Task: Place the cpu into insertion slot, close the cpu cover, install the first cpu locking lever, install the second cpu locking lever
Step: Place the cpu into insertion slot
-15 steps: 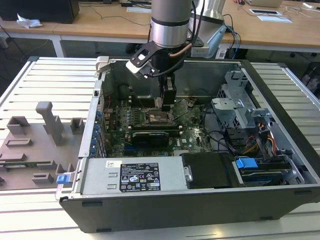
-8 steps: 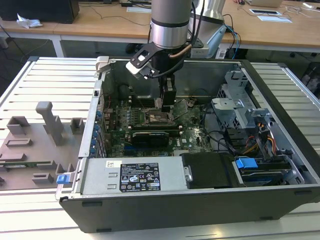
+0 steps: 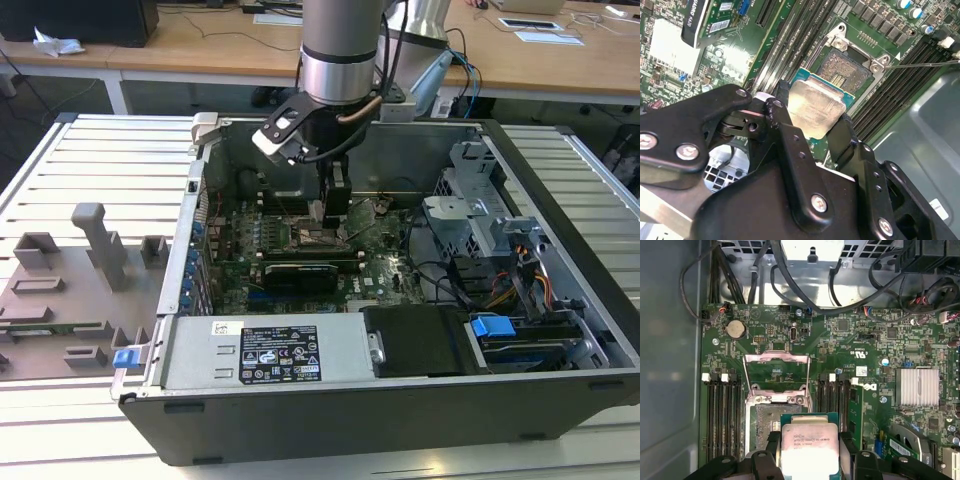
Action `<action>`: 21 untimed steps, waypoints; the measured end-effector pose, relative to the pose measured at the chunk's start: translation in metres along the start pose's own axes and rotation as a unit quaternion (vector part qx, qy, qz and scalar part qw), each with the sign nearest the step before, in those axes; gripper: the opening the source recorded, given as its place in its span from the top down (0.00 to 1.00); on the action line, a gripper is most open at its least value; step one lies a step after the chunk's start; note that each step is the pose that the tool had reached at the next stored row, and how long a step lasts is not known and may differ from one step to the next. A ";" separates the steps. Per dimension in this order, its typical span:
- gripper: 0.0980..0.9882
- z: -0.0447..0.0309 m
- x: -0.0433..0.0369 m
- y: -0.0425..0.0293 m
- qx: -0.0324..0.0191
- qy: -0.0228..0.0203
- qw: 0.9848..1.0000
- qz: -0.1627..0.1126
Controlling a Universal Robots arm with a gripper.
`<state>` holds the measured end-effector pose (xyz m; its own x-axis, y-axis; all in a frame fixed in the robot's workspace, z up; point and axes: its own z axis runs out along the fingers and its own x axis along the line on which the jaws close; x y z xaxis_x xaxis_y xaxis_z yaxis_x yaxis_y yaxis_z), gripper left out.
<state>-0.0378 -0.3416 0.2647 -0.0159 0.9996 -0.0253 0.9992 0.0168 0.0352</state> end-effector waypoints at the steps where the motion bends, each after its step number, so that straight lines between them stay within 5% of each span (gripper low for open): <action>1: 0.50 0.0014 0.0001 -0.0001 0.000 0.000 1.000 0.000; 21: 0.50 0.0227 0.0052 -0.0008 0.000 0.000 1.000 0.000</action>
<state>-0.0379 -0.3370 0.2419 -0.0159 0.9995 -0.0255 0.9992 0.0168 0.0352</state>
